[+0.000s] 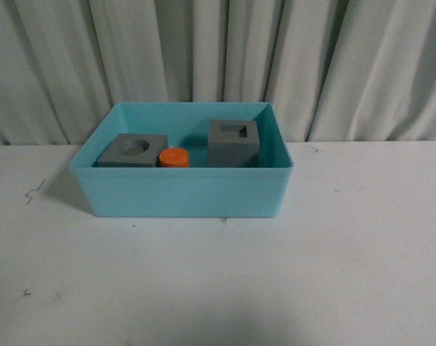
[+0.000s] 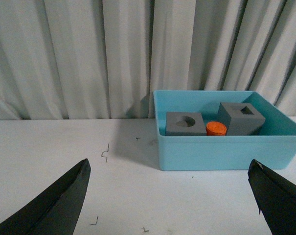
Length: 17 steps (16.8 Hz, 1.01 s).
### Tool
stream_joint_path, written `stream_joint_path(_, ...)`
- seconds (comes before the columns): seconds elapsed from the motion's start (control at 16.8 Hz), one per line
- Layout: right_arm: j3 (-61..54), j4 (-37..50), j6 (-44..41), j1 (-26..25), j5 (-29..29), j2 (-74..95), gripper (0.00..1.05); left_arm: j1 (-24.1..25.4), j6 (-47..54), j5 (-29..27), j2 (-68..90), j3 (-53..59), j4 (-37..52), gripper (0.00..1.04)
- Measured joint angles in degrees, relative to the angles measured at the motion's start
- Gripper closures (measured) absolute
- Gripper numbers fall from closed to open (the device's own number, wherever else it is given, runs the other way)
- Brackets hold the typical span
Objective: Place gray and orange parts in blue box
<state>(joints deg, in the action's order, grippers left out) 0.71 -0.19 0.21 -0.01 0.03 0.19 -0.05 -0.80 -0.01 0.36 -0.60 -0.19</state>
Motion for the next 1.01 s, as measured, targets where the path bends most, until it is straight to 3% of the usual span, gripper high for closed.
stream_joint_path(0.24, 0.0, 0.0, 0.0, 0.0, 0.0, 0.0, 0.13, 0.0, 0.0, 0.0, 0.0, 0.0, 0.0, 0.07)
stream_joint_path(0.3, 0.0, 0.0, 0.0, 0.0, 0.0, 0.0, 0.04, 0.0, 0.0, 0.0, 0.0, 0.0, 0.0, 0.07)
stream_joint_path(1.01, 0.0, 0.0, 0.0, 0.0, 0.0, 0.0, 0.06, 0.0, 0.0, 0.0, 0.0, 0.0, 0.0, 0.07)
